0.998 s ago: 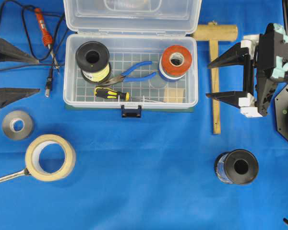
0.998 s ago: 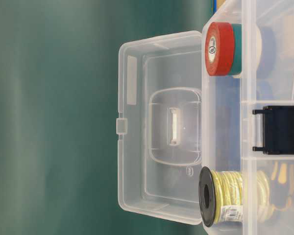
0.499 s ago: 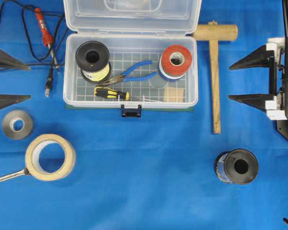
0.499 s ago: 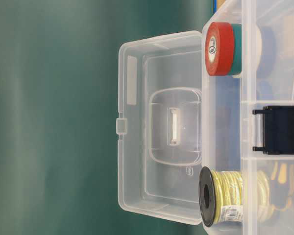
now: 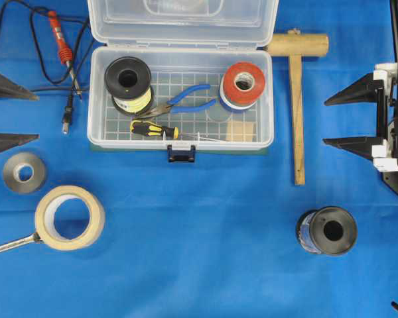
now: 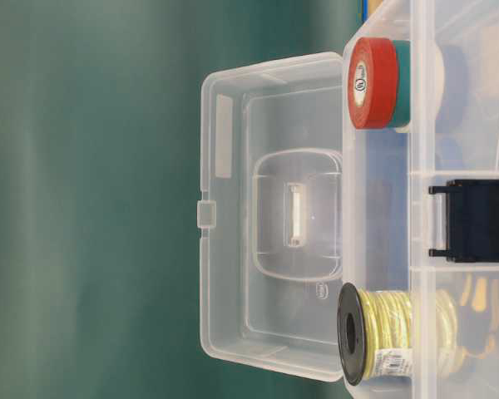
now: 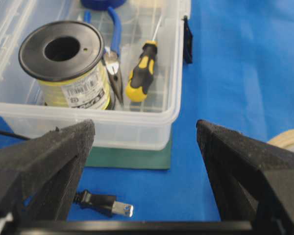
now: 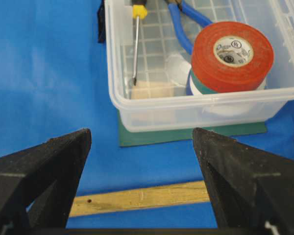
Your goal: Open the tool box with both arms.
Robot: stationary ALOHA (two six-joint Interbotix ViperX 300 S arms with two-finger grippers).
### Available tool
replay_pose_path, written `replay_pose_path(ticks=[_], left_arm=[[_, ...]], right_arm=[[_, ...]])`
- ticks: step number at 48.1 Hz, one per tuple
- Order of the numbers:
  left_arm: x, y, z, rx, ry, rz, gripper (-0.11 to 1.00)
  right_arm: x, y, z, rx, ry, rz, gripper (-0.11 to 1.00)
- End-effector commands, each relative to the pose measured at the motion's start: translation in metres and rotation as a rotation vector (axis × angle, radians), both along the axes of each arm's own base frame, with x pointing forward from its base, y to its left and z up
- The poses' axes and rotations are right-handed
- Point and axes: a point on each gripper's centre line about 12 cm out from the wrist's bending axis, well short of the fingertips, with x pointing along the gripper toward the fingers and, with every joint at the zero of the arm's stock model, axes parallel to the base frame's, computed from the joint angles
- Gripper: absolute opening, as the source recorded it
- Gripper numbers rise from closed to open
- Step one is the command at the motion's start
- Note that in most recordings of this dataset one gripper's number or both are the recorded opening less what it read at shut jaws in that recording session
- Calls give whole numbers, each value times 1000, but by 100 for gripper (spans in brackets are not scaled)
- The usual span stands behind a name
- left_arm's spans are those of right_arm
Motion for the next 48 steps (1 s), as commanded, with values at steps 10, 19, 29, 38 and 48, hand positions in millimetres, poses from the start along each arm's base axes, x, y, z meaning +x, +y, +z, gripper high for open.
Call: replay_pose_path(ticks=[10, 19, 29, 38, 48], left_arm=[[2, 0, 4, 1, -9, -3, 81], [2, 0, 4, 1, -8, -3, 81], [1, 0, 3, 0, -3, -3, 81], [0, 0, 4, 4, -9, -4, 81], [-3, -1, 6, 6, -24, -4, 81]], right_arm=[[2, 0, 6, 1, -19, 0, 83], [2, 0, 6, 0, -20, 0, 83], [2, 0, 7, 0, -20, 0, 83], [2, 0, 7, 0, -22, 0, 83], [2, 0, 7, 0, -22, -1, 83]])
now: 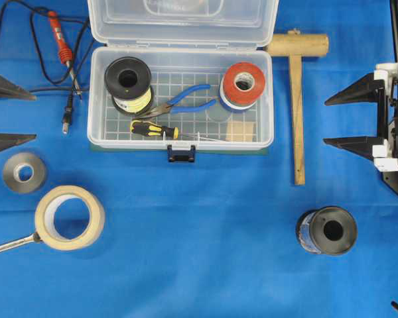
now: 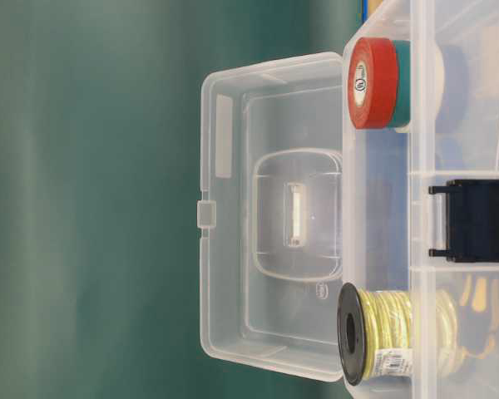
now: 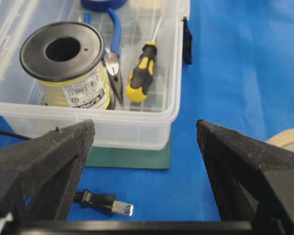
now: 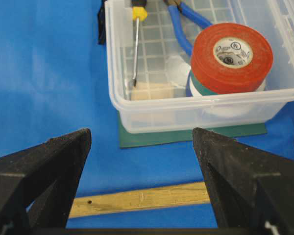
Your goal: Open the tool box with both arms.
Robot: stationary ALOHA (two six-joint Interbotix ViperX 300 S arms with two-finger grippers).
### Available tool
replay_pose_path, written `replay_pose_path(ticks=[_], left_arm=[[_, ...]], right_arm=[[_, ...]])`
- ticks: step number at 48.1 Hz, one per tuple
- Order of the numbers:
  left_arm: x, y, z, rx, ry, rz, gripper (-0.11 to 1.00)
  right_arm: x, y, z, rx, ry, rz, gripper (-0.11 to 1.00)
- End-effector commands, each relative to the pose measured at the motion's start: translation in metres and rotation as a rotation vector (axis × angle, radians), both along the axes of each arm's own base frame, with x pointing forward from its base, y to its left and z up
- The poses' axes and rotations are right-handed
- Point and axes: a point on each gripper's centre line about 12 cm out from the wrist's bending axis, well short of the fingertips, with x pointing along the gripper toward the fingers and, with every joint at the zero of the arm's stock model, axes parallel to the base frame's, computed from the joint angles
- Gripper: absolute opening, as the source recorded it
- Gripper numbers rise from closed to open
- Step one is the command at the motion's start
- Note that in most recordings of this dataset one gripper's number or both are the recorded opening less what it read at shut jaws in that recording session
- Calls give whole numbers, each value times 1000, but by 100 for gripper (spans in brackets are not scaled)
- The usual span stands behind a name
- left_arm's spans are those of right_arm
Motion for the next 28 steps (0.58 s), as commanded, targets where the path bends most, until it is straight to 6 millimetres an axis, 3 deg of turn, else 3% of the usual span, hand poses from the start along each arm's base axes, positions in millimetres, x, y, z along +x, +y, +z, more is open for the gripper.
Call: replay_pose_path(ticks=[1, 28], left_arm=[[1, 0, 4, 2, -15, -1, 81], [0, 0, 5, 2, -18, -1, 81]], right_arm=[[2, 0, 6, 1, -17, 0, 83], [2, 0, 5, 1, -14, 0, 83]])
